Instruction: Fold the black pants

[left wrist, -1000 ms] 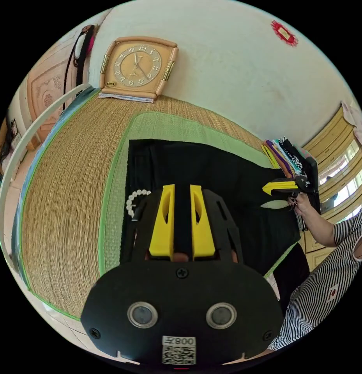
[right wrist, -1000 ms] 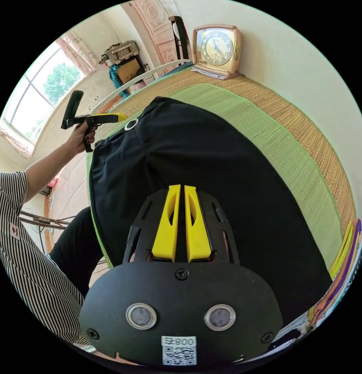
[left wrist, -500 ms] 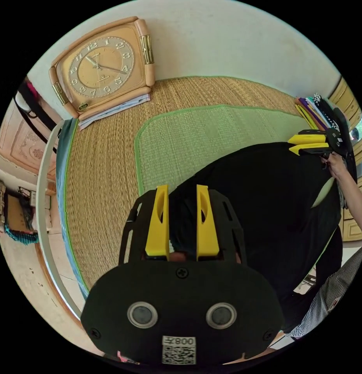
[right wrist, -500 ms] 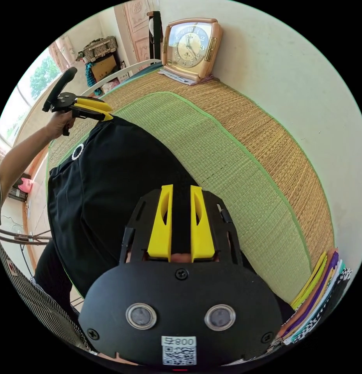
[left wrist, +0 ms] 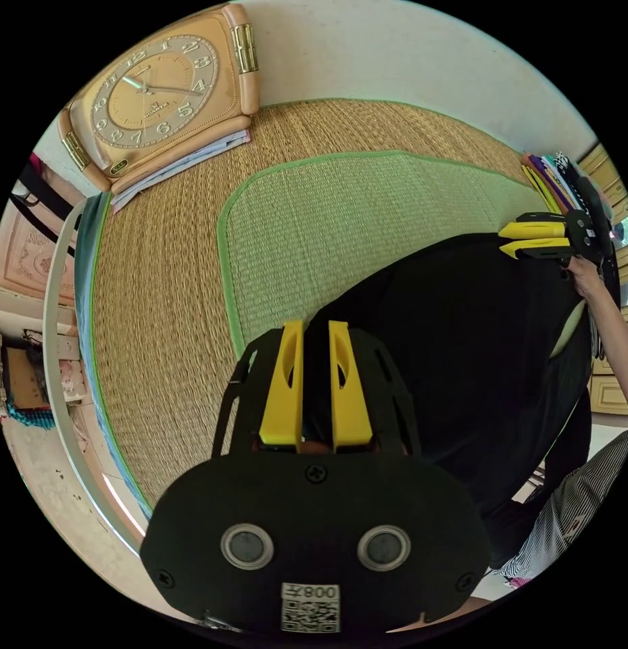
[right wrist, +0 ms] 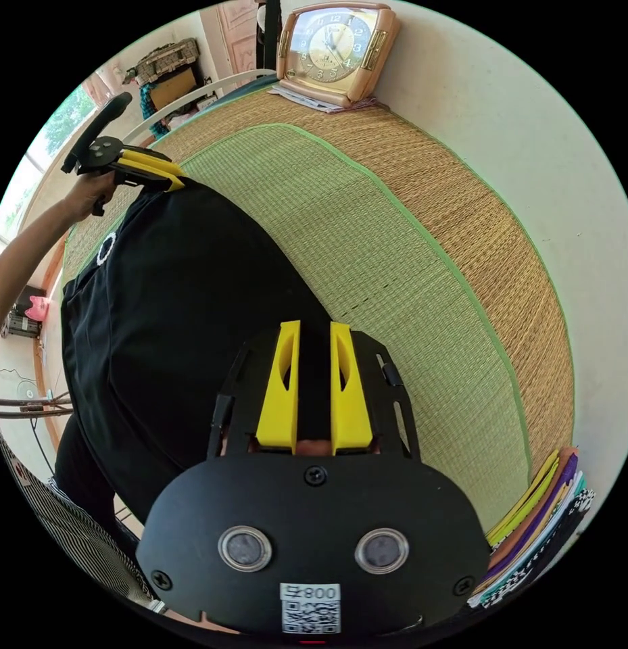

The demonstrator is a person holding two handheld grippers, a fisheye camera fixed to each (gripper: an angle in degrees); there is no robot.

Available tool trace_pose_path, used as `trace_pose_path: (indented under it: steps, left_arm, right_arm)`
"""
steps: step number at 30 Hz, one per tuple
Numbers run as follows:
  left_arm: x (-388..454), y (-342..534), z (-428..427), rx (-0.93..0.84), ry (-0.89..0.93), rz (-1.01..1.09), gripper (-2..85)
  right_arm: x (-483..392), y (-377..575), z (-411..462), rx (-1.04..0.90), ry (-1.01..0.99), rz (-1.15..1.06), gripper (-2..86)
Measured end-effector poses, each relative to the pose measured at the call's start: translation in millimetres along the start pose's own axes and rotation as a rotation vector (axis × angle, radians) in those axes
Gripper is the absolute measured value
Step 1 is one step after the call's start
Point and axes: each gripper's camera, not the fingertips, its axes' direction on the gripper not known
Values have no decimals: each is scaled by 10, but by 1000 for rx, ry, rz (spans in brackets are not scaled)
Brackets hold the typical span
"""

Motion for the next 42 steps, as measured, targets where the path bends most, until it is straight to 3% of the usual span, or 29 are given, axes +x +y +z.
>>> trace_pose_path:
  steps: [14,28,42]
  left_arm:
    - [57,79,-566,69,11,-12,21]
    - [405,850,-1463,145,-12,-3,18]
    - [1013,2060,-1496,-14,-26,49,16]
  right_arm:
    - [-437,3,-263,-80,81,-36,9]
    - [-1200,793,-1298,129,113,-45,6]
    - [-2607,1861,-1267,90,49,-230,7]
